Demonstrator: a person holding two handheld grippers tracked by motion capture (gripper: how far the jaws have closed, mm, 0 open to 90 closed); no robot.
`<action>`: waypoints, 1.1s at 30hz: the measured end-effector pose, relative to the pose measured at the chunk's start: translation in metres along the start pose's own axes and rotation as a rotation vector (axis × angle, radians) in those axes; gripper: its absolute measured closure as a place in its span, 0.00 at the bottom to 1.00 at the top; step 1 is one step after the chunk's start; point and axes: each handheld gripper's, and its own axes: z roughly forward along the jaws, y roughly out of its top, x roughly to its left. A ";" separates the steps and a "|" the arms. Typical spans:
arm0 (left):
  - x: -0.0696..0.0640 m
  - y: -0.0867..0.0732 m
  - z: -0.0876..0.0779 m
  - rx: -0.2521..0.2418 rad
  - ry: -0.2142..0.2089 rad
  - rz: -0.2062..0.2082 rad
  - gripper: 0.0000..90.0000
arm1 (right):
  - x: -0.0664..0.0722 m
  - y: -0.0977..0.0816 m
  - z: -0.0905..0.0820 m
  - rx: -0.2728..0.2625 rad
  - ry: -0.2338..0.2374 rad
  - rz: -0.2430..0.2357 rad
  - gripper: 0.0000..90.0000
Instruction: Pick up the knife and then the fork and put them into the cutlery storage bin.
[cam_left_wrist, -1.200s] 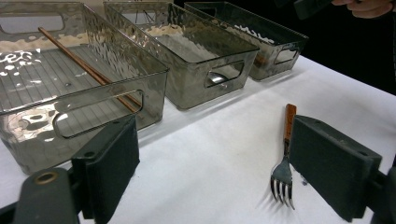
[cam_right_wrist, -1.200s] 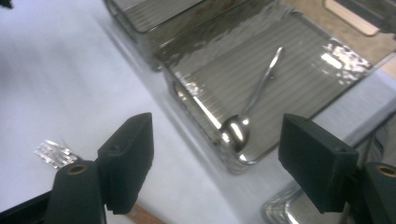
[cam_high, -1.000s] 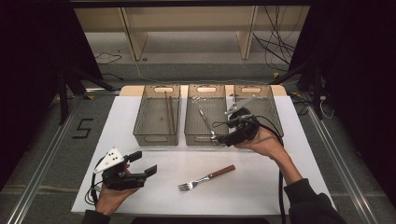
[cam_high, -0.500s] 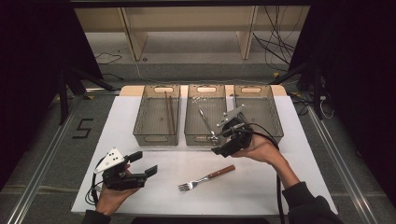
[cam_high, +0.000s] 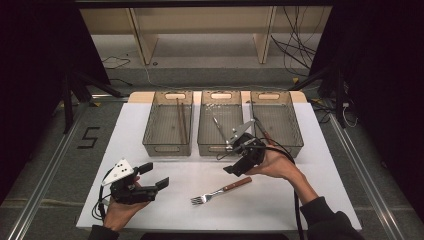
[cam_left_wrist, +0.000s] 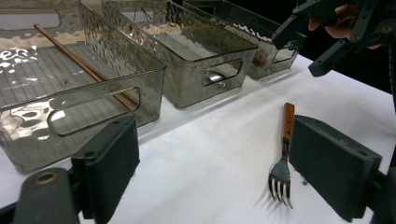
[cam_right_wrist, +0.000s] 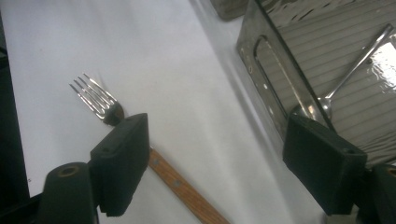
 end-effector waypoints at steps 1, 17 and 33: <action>0.000 0.000 0.000 0.001 0.000 0.000 0.18 | 0.001 0.000 0.001 0.007 0.001 -0.007 0.25; 0.000 -0.001 0.001 0.004 -0.002 0.000 0.18 | 0.022 0.000 0.022 0.087 0.016 -0.138 0.27; -0.001 -0.001 0.001 0.004 -0.004 0.009 0.18 | 0.030 -0.006 0.046 0.249 0.036 -0.258 0.40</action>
